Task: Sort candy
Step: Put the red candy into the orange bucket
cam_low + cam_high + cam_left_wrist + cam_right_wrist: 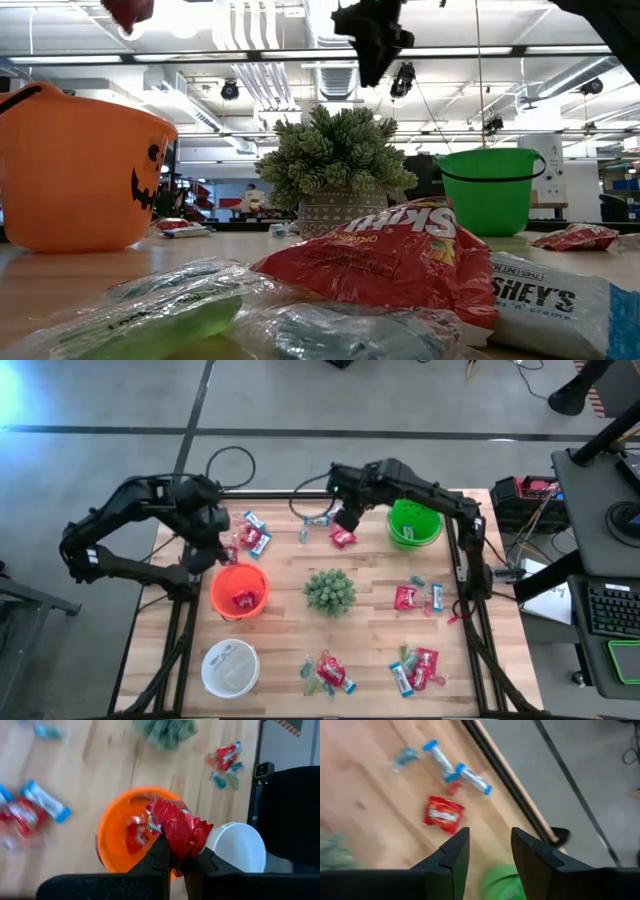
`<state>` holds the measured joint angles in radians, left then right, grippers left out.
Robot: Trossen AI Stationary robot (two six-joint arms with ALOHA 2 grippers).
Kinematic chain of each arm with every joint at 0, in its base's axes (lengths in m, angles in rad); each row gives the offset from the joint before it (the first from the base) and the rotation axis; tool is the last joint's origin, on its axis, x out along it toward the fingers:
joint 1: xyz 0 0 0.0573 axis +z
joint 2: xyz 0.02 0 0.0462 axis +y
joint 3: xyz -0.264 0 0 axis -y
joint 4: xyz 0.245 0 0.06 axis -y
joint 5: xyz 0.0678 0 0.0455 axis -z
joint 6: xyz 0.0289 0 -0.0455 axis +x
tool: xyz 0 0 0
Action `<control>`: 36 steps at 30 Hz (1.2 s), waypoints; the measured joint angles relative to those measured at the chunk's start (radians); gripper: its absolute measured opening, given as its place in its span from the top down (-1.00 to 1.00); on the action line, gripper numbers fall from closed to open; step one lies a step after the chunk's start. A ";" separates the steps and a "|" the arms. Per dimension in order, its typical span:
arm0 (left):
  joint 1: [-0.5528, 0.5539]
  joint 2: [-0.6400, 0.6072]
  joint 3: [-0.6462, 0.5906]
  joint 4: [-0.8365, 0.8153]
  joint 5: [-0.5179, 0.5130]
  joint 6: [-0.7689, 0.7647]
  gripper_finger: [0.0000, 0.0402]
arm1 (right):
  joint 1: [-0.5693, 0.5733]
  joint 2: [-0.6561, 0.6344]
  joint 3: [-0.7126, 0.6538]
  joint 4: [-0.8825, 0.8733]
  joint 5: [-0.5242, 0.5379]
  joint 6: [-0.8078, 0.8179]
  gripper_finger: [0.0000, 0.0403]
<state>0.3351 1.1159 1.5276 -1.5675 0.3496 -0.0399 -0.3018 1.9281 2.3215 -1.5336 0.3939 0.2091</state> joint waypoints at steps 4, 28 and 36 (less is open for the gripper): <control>0.000 -0.021 -0.108 0.054 0.000 -0.114 0.98 | -0.082 -0.014 0.000 0.003 -0.001 -0.070 0.32; 0.000 -0.064 -0.300 0.201 0.052 -0.613 0.98 | -0.586 -0.112 0.000 0.072 0.000 -0.280 0.34; 0.000 -0.063 -0.300 0.201 0.112 -0.643 0.98 | -0.678 -0.112 0.008 0.112 -0.002 -0.300 0.35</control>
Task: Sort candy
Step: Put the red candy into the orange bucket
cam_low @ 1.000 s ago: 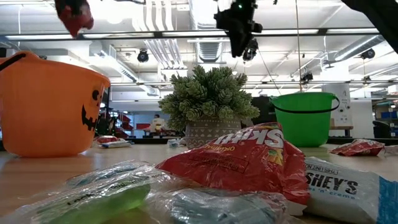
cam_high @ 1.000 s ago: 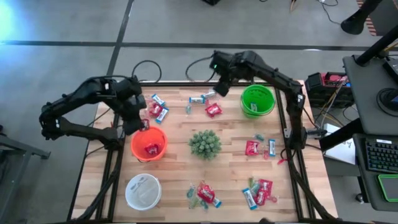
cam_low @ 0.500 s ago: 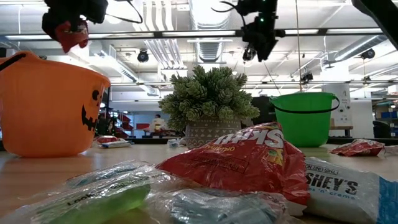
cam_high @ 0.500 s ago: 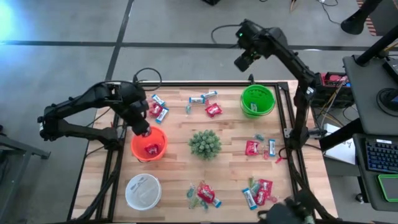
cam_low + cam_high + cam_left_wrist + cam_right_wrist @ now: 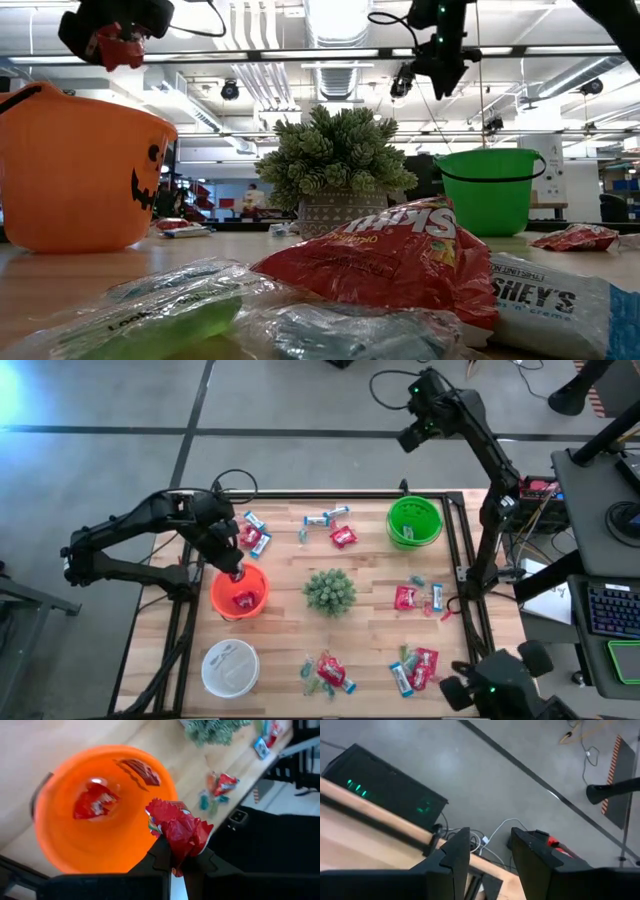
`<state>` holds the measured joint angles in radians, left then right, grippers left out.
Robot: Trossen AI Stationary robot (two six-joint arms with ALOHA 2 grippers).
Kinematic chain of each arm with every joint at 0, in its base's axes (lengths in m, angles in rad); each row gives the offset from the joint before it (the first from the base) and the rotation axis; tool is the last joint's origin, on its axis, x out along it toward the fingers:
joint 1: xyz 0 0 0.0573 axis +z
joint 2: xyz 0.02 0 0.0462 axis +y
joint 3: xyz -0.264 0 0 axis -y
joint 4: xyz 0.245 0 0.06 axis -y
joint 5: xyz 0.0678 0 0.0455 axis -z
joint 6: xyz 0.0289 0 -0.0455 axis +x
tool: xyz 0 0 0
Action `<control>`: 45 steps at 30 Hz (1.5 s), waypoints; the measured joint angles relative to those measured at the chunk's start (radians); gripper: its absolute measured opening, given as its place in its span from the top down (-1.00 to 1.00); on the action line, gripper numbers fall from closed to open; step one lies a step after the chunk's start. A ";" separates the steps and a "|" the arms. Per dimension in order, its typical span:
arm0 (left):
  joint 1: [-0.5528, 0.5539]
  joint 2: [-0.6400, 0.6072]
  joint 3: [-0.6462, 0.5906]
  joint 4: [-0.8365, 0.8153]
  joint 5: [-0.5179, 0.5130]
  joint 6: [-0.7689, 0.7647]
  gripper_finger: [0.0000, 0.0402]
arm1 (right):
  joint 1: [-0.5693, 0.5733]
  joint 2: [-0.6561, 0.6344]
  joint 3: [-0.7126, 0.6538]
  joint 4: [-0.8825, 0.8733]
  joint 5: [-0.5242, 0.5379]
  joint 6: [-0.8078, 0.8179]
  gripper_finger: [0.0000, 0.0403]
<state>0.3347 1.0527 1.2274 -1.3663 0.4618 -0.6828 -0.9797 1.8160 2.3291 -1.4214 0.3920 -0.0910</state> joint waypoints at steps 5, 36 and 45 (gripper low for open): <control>0.000 -0.001 -0.004 -0.008 0.020 -0.016 0.98 | -0.035 0.000 0.000 -0.001 0.000 -0.010 0.34; 0.000 0.068 0.001 -0.033 0.053 0.048 0.97 | -0.201 0.000 0.000 0.274 -0.109 -0.053 0.28; 0.000 0.068 0.001 -0.089 -0.009 0.175 0.64 | -0.194 -0.002 0.002 0.274 -0.112 -0.067 0.18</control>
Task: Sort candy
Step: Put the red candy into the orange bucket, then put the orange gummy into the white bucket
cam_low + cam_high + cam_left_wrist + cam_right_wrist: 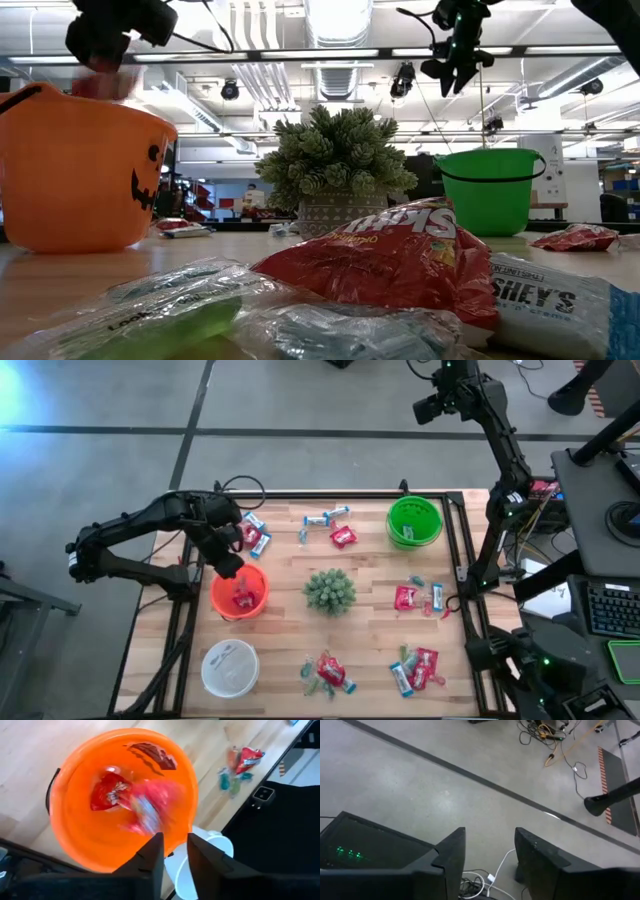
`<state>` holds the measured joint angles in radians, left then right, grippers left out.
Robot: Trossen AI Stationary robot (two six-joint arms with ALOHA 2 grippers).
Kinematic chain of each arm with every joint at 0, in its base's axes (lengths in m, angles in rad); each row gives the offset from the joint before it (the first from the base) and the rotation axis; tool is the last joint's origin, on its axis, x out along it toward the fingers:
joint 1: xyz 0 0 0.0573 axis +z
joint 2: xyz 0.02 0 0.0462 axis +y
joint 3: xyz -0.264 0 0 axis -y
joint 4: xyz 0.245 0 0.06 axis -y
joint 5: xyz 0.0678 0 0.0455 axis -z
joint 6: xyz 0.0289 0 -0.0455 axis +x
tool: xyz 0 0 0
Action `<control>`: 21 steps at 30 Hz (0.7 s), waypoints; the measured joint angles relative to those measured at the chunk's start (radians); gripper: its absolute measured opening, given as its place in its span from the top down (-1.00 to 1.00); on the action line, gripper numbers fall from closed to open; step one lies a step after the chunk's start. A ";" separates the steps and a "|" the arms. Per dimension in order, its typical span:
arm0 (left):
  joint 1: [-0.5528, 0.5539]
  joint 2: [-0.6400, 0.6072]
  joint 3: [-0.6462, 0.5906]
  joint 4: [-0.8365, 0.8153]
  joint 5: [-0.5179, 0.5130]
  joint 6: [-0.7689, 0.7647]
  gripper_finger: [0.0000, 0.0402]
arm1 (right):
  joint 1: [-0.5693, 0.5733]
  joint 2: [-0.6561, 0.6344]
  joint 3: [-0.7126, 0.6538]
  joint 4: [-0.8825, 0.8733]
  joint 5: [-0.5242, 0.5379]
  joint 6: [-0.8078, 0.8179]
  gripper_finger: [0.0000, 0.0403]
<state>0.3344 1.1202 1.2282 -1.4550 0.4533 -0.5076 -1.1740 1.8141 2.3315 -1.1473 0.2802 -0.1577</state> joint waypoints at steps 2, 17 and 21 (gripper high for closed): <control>0.000 0.000 0.000 -0.005 -0.006 0.011 0.55 | 0.000 0.000 0.000 -0.004 0.000 -0.010 0.16; 0.000 -0.004 0.000 -0.004 -0.064 0.143 0.32 | 0.049 -0.096 0.001 -0.230 -0.211 0.068 0.14; 0.000 -0.005 0.000 -0.003 -0.080 0.221 0.32 | 0.113 -0.150 0.001 -0.360 -0.212 0.123 0.13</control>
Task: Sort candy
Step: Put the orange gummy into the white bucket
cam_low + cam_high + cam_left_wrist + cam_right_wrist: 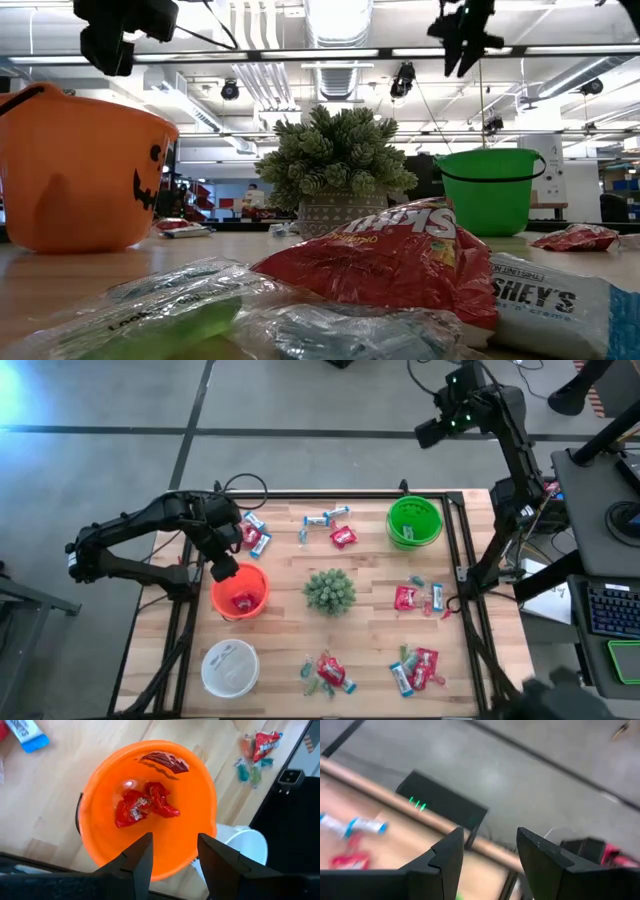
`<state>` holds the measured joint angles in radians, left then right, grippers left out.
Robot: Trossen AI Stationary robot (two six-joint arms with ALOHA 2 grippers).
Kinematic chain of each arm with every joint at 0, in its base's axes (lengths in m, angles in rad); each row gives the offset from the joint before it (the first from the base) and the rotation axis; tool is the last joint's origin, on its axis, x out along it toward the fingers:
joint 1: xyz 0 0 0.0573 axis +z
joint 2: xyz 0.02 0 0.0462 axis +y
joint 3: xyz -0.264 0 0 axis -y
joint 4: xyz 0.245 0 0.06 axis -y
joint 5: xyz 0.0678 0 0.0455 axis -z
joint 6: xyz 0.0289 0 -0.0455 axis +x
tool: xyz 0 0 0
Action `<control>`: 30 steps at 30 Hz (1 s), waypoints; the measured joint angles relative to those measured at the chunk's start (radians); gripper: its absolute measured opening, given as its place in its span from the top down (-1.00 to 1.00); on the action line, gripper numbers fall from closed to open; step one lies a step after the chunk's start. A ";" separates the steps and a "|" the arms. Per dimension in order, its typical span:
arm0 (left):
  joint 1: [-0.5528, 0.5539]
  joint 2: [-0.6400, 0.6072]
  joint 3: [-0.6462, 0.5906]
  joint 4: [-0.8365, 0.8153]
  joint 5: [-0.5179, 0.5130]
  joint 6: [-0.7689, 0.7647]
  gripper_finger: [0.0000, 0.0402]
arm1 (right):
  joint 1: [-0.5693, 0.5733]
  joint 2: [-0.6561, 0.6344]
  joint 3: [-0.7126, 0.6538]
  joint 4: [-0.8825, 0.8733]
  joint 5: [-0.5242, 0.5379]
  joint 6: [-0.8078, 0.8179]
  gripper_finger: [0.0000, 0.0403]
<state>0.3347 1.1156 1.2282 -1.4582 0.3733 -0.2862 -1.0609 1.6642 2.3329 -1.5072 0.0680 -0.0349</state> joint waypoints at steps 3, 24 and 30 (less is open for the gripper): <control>0.000 -0.001 0.000 0.002 -0.001 0.058 0.32 | 0.059 -0.039 -0.003 -0.068 0.000 0.071 0.13; 0.000 -0.115 0.000 0.111 -0.001 0.240 0.32 | 0.533 -0.144 -0.038 -0.064 -0.087 0.476 0.13; 0.000 -0.134 0.000 0.138 -0.001 0.261 0.32 | 0.731 -0.130 -0.039 -0.064 -0.080 0.598 0.13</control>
<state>0.3344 0.9818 1.2282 -1.3205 0.3725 -0.0249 -0.3296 1.5347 2.2944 -1.5711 -0.0119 0.5631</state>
